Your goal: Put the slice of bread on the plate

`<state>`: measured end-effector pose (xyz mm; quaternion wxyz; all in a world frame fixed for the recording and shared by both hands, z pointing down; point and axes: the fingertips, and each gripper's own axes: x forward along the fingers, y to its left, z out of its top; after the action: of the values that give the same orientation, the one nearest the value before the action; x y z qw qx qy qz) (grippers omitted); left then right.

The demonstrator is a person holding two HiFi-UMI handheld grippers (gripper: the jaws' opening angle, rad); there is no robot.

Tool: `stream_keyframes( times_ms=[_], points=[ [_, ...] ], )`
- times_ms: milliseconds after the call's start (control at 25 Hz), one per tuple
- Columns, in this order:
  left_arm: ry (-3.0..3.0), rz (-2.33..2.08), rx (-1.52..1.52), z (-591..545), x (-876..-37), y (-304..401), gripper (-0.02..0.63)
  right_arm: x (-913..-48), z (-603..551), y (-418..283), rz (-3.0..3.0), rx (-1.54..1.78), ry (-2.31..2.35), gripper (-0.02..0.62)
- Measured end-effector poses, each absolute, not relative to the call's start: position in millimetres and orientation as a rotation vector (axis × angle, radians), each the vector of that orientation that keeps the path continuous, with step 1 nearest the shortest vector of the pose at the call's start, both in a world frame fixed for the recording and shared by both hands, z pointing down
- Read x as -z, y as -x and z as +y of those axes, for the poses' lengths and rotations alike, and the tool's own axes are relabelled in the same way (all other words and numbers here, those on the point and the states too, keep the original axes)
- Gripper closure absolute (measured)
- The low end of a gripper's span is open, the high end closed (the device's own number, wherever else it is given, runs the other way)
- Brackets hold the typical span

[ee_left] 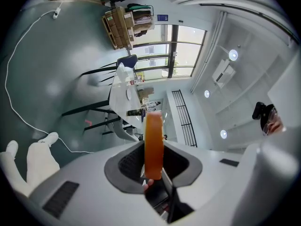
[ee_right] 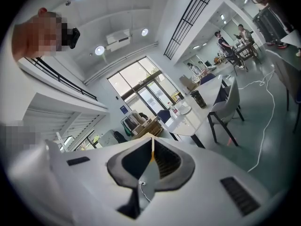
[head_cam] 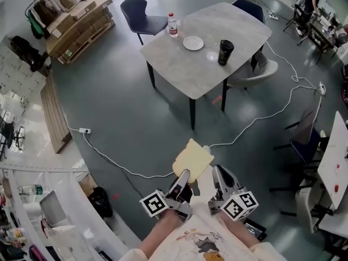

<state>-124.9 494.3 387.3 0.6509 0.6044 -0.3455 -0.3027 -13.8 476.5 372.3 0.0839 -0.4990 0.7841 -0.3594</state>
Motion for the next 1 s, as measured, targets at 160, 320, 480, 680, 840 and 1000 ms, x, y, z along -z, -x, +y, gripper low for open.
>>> stream_keyframes(
  times_ms=[160, 320, 480, 680, 840, 1000],
  points=[
    [-1.381, -0.810, 0.664, 435.1, -384.4, 115.2, 0.506, -370.1, 409.3, -2.8, 2.322, 1.076, 1.483, 0.577],
    [-1.399, -0.853, 0.659, 370.8, -372.5, 104.8, 0.506, -362.0, 344.0, -22.6, 2.305, 1.075, 1.464, 0.577],
    [-1.408, -0.878, 0.668, 316.6, -369.3, 88.8, 0.506, -364.9, 289.0, -40.7, 2.296, 1.096, 1.446, 0.578],
    [-1.408, -0.897, 0.650, 265.6, -378.3, 63.8, 0.506, -372.8, 235.7, -64.9, 2.294, 1.106, 1.417, 0.577],
    [-1.400, -0.906, 0.642, 237.9, -381.7, 49.0, 0.506, -383.0, 205.2, -82.9, 2.268, 1.133, 1.436, 0.577],
    [-1.412, -0.930, 0.638, 221.1, -384.2, 42.8, 0.506, -387.9, 186.9, -91.5, 2.272, 1.142, 1.427, 0.577]
  ],
)
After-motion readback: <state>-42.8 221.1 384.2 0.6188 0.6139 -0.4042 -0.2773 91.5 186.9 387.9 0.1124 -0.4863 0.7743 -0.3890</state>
